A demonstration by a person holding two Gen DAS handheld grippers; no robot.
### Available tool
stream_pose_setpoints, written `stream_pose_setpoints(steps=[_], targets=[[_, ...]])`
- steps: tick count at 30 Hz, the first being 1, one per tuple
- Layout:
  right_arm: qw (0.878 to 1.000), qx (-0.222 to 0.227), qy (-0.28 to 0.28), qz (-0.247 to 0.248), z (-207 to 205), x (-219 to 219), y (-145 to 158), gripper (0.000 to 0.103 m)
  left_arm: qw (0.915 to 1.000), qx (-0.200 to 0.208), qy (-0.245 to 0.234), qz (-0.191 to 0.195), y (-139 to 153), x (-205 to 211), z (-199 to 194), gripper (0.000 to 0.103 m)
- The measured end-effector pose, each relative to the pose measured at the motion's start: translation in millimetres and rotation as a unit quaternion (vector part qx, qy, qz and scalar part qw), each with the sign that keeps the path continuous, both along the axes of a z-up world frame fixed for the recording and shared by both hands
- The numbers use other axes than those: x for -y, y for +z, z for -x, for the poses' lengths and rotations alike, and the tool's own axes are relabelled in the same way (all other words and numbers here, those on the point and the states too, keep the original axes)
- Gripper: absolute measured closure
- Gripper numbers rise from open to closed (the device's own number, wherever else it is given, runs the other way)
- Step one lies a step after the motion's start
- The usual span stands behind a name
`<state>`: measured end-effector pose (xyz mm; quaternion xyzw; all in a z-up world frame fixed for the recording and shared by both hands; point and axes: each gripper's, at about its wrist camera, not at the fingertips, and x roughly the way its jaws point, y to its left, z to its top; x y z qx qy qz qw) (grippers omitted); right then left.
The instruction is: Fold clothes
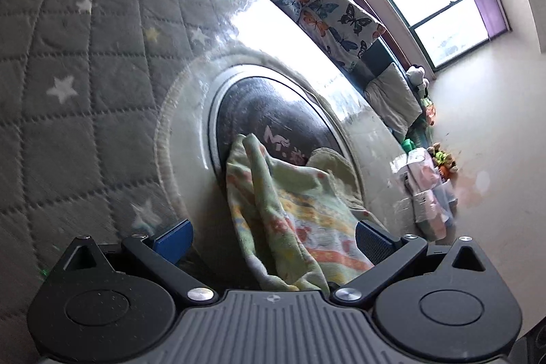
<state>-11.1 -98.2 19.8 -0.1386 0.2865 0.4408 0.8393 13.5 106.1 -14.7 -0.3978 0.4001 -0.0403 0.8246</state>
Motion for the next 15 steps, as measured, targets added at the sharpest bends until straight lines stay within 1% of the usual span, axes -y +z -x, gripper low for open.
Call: stream_pose_setpoints(steps=[3,5,6,7,8,10,11,13,14,15], targets=[[1.000,-0.001,-0.001,-0.008,2.3,7.7,2.6,0.093,0.9994,0.003,0.004,0.035,-3.5,3.1,-1.7,0.000],[1.000,0.000,-0.001,-0.011,3.8,11.0,3.3,0.093,0.9991,0.005,0.002,0.043,-4.1,6.7,-2.2,0.002],[1.000,0.000,0.000,-0.013,4.8,12.3,3.6,0.093,0.9989,0.005,-0.003,0.048,-4.3,9.1,-2.3,0.004],[1.000,-0.001,0.001,-0.014,2.5,11.0,4.2,0.093,0.9987,0.005,-0.006,0.051,-4.6,10.6,-3.0,0.009],[1.000,-0.001,0.001,-0.014,1.9,11.2,4.2,0.093,0.9985,0.003,-0.009,0.055,-5.7,12.5,-3.7,0.012],[1.000,-0.001,0.004,-0.015,2.8,11.4,4.1,0.093,0.9979,-0.001,-0.012,0.063,-8.7,14.3,-5.0,0.027],[1.000,-0.001,0.005,-0.016,3.5,11.2,3.7,0.093,0.9978,-0.004,-0.012,0.066,-10.3,15.2,-5.7,0.030],[1.000,-0.002,0.008,-0.015,4.3,10.5,2.2,0.093,0.9977,-0.007,-0.010,0.066,-14.1,14.5,-5.6,0.048],[1.000,-0.002,0.009,-0.014,4.7,10.4,1.5,0.093,0.9977,-0.009,-0.010,0.067,-16.1,13.9,-5.6,0.053],[1.000,-0.004,0.010,-0.013,4.7,10.1,0.7,0.093,0.9975,-0.011,-0.011,0.069,-18.4,13.1,-4.8,0.065]])
